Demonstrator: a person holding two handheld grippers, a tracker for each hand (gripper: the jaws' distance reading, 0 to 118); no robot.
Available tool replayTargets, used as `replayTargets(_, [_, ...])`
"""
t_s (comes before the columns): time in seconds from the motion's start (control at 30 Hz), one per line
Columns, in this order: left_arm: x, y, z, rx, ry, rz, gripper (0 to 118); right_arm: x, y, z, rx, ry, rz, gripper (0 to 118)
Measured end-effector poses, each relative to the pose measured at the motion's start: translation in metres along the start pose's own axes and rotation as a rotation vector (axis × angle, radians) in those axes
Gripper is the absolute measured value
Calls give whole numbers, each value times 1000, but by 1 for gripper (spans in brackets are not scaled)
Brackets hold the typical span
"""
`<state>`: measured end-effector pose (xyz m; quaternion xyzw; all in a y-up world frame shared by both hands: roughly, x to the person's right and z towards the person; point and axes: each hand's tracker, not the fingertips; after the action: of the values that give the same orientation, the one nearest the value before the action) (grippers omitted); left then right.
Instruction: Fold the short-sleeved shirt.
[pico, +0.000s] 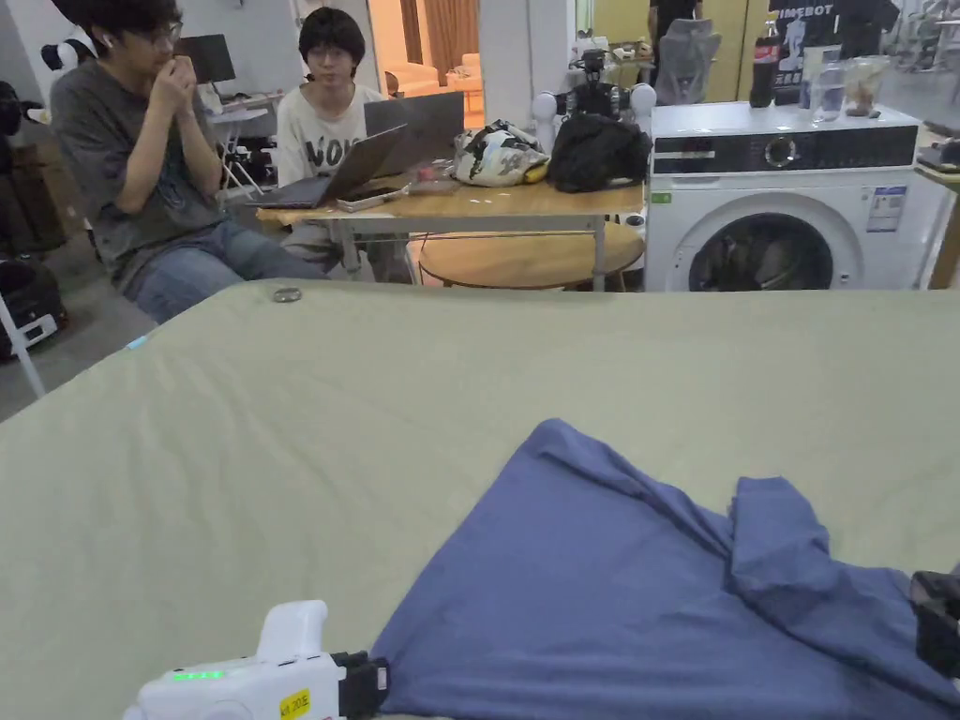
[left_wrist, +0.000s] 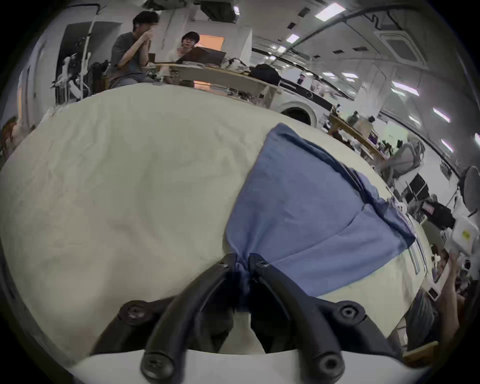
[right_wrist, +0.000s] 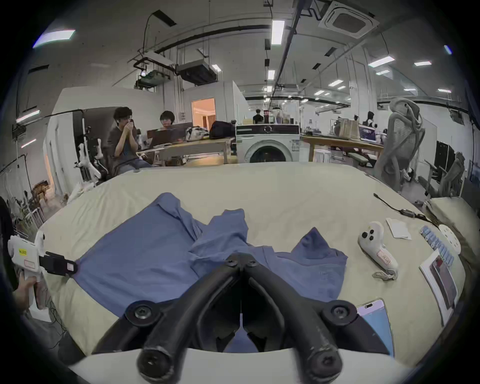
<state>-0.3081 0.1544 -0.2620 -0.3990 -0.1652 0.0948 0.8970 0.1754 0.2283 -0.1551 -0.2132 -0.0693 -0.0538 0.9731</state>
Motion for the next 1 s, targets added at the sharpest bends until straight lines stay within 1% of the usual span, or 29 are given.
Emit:
replayTargets(0.03, [4, -2, -5, -21, 40, -28, 2, 3, 3, -5, -8, 0, 1, 0])
replayTargets(0.07, [8, -5, -7, -22, 47, -58, 2, 4, 9, -11, -22, -6, 13, 0])
replayTargets(0.1, [9, -4, -7, -13, 57, -77, 2, 6, 16, -18, -47, -5, 29, 21])
replayTargets(0.13, [10, -3, -7, -16, 56, -75, 2, 7, 25, -27, -69, -1, 39, 48])
replayTargets(0.17, [10, -1, -6, -20, 56, -75, 2, 10, 35, -39, -103, 27, 32, 67])
replayTargets(0.2, [10, -1, -5, -25, 56, -74, 2, 13, 45, -51, -136, 70, 9, 70])
replayTargets(0.27, [9, 1, -6, -37, 51, -67, 2, 15, 70, -84, -208, 115, -34, 71])
replayTargets(0.3, [8, 1, -6, -38, 49, -62, 2, 16, 81, -101, -226, 137, -71, 71])
replayTargets(0.33, [7, 0, -6, -37, 48, -59, 2, 17, 92, -122, -264, 155, -105, 71])
replayTargets(0.4, [6, -1, -6, -33, 45, -56, 2, 15, 105, -165, -341, 147, -113, 71])
replayTargets(0.5, [6, -2, -5, -28, 49, -46, 2, 11, 104, -227, -525, 95, -127, 71])
replayTargets(0.53, [6, -2, -5, -28, 48, -40, 2, 11, 96, -243, -561, 65, -135, 71])
replayTargets(0.57, [5, -2, -6, -27, 46, -35, 2, 9, 88, -254, -596, 35, -124, 69])
replayTargets(0.6, [4, -2, -5, -27, 43, -29, 2, 8, 80, -260, -638, 19, -120, 57])
replayTargets(0.63, [3, -1, -5, -27, 42, -21, 2, 7, 71, -263, -677, 37, -119, 42])
replayTargets(0.67, [1, 1, -5, -30, 37, -12, 2, 4, 64, -260, -671, 32, -103, 30])
replayTargets(0.7, [1, 1, -6, -31, 34, -11, 2, 1, 63, -251, -610, 3, -53, 22])
replayTargets(0.73, [1, 1, -7, -33, 33, -13, 2, 1, 65, -247, -601, 28, -57, 7])
replayTargets(0.77, [1, 2, -8, -35, 31, -13, 2, 2, 67, -247, -612, 32, -63, 0])
replayTargets(0.83, [2, 5, -8, -41, 31, -17, 2, 3, 75, -235, -557, 40, -52, 0])
replayTargets(0.87, [1, 6, -6, -43, 28, -14, 2, 3, 80, -228, -533, 29, -46, 0])
replayTargets(0.93, [-3, 9, 0, -9, -6, 52, 2, 3, 96, -205, -448, 35, -19, 0])
replayTargets(1.0, [2, 17, 19, 117, 8, 56, 2, 7, 117, -174, -367, 47, -8, 0])
